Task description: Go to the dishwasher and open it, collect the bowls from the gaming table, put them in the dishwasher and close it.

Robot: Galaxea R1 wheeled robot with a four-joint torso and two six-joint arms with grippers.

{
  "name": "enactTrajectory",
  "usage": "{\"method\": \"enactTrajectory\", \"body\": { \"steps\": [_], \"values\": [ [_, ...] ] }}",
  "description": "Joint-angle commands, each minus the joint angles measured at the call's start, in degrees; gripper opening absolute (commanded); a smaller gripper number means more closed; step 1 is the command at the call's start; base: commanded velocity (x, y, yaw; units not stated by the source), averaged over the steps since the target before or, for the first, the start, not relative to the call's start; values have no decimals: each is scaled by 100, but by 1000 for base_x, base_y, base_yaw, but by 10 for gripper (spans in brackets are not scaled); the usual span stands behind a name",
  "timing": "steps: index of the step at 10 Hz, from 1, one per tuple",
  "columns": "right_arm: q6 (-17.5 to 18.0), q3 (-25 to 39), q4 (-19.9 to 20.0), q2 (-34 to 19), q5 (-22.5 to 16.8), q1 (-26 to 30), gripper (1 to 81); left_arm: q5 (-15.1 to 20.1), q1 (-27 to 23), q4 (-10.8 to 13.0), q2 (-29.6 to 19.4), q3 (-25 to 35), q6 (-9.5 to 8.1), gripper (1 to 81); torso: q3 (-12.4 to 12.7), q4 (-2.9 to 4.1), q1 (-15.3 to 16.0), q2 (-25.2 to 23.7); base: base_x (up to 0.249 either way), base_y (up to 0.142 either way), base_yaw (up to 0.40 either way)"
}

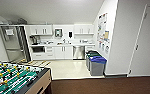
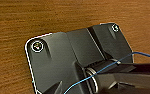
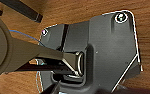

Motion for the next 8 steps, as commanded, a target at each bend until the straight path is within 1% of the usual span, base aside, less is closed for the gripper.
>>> {"method": "enactTrajectory", "body": {
  "steps": [1,8],
  "values": [
    [-17,61,-77,-123,-205,288,811,241,-368,49,-109,44,-4,811,0,0,0,0,277,0,0],
    [-17,52,-77,-97,-197,306,811,241,-367,58,-109,44,-4,811,0,0,0,0,277,0,0]
  ]
}}
